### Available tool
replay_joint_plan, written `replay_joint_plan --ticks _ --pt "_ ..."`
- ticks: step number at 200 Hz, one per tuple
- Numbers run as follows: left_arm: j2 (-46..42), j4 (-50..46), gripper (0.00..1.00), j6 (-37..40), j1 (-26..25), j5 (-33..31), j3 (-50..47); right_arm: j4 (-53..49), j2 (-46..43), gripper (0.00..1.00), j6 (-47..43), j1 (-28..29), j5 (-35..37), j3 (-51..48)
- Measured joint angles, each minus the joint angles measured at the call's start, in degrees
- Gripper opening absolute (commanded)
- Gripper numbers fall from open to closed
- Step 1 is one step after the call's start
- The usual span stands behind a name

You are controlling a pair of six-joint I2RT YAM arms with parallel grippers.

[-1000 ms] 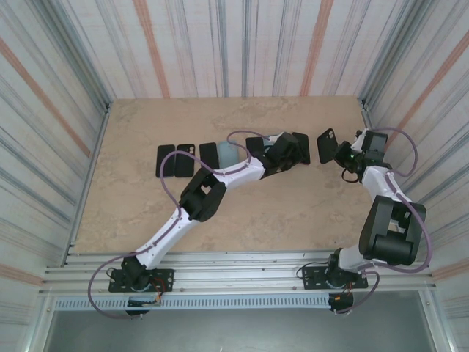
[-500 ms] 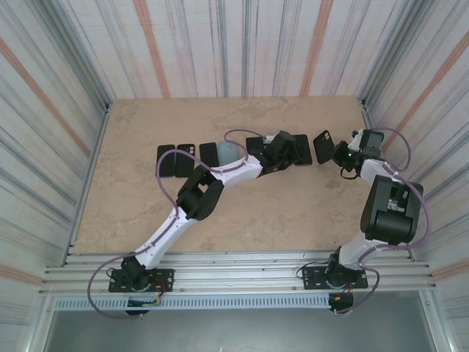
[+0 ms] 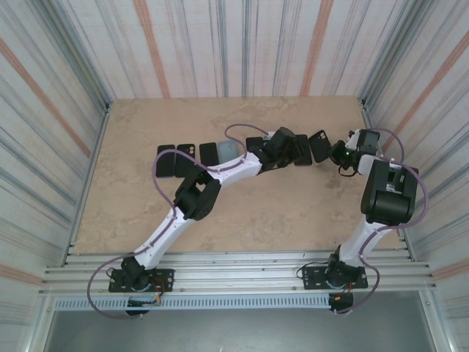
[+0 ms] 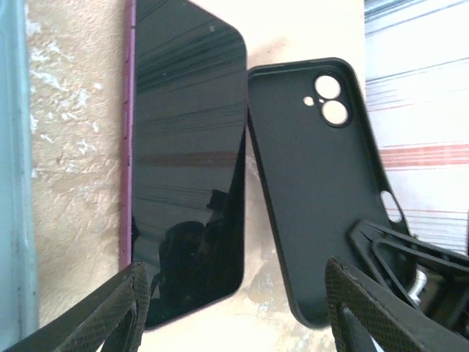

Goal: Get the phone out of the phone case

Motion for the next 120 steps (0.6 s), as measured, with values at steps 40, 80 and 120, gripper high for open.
replay_joint_plan --ticks 40,80,120 --pt "-3.3 -0.3 0.67 0.5 1.0 0.9 -0.8 0.5 2.8 0.15 1.0 0.0 -0.3 1.3" --pt "-6.5 0.1 0.67 0.5 1.7 1.9 -2.4 -1.5 4.2 0.22 0.7 0.0 -0.2 4.4" --pt "-8.1 0.3 0.67 0.5 1.8 2.7 -4.4 -5.4 4.2 0.33 -1.6 0.0 0.2 6.3"
